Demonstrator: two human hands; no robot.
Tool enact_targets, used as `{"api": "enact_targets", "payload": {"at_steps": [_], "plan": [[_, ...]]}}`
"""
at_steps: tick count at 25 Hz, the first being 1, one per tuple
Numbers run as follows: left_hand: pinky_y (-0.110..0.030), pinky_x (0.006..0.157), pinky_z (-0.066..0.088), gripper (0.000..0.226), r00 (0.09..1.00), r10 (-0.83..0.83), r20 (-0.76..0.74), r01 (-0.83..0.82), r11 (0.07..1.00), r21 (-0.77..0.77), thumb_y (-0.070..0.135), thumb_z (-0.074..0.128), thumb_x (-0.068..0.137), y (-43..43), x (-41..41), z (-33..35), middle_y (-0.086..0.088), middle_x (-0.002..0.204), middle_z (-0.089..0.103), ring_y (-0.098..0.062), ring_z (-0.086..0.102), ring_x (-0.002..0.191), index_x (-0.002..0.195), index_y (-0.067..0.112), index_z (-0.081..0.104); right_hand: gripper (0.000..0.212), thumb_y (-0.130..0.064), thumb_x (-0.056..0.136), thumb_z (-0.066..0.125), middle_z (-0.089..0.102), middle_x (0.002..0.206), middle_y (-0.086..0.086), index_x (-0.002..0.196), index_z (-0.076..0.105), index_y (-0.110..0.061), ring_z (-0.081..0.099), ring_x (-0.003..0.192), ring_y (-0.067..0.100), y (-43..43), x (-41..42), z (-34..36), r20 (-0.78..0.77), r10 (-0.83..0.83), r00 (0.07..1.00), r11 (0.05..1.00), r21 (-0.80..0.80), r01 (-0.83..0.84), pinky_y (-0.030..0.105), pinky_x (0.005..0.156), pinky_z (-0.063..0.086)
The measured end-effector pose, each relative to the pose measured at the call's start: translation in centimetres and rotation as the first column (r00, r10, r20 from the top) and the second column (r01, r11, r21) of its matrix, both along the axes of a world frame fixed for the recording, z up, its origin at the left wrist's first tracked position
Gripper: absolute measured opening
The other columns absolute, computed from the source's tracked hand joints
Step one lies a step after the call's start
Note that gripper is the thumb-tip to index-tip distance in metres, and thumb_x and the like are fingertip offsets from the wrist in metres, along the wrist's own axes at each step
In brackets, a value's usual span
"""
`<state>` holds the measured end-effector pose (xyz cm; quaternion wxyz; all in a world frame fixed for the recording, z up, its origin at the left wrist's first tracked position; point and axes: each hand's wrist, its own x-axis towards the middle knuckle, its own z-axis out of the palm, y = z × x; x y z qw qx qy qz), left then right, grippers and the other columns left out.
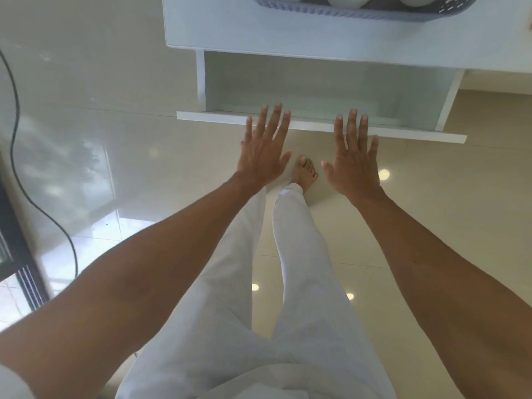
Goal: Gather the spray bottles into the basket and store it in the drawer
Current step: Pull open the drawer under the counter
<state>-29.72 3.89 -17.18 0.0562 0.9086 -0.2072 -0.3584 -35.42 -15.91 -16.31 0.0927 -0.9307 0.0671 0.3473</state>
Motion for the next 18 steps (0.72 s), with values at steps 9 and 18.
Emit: {"api": "enact_targets", "payload": {"at_steps": [9, 18], "plan": [[-0.061, 0.124, 0.006, 0.09, 0.995, 0.05, -0.082, -0.045, 0.997, 0.059, 0.051, 0.047, 0.097, -0.9, -4.2, 0.6, -0.011, 0.168, -0.011, -0.038, -0.009, 0.155, 0.159, 0.013, -0.005, 0.092, -0.047, 0.1, 0.054, -0.015, 0.17, 0.013, 0.162, -0.006, -0.016, -0.012, 0.158, 0.036, 0.9, -3.7, 0.6, -0.074, -0.014, 0.997, 0.999, 0.05, 0.017, 0.064, 0.126, 0.01], [-0.059, 0.124, 0.003, 0.09, 0.992, 0.03, -0.12, -0.02, 0.996, 0.088, 0.055, 0.045, 0.099, 0.4, -9.8, 1.0, -0.011, 0.168, -0.015, -0.037, -0.012, 0.155, 0.159, 0.014, -0.009, 0.091, -0.05, 0.102, 0.048, -0.02, 0.169, 0.012, 0.161, -0.011, -0.015, -0.016, 0.157, 0.035, 1.9, -8.6, 1.6, -0.178, 0.011, 0.984, 0.998, 0.068, 0.002, 0.062, 0.127, 0.007]]}}
